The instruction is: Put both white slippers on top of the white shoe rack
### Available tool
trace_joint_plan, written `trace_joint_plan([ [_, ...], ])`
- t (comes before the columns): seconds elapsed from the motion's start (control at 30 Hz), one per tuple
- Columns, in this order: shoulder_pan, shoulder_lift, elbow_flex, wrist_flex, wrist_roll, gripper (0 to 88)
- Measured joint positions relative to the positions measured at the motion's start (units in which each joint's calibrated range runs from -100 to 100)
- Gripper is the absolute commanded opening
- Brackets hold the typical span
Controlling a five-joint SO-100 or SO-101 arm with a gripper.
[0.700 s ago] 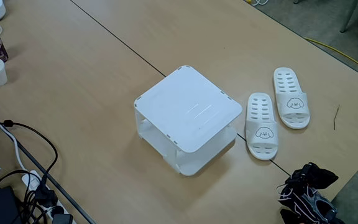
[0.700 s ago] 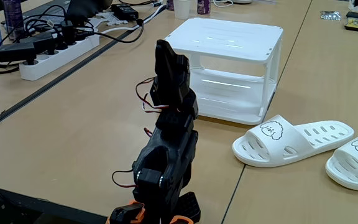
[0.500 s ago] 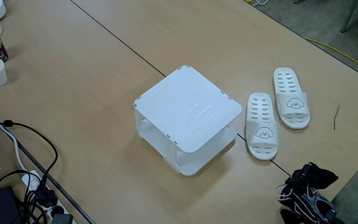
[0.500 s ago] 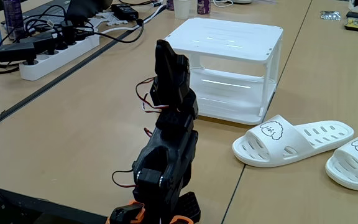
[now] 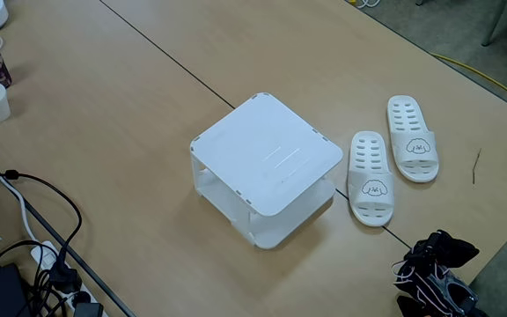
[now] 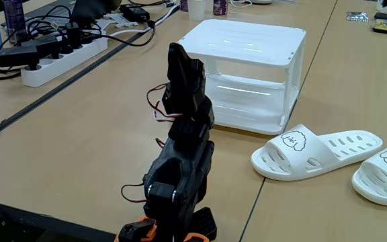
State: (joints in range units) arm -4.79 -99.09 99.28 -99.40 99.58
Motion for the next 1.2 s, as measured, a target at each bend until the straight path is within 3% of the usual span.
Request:
trace_joint_plan([
  [0.8,0.0,0.0,0.0,3.7,0.0,0.8],
  [0.97,3.1,0.0,-7.2,21.9,0.0,0.8],
  [1.2,8.8,4.2,-32.9,67.1,0.0,0.9],
])
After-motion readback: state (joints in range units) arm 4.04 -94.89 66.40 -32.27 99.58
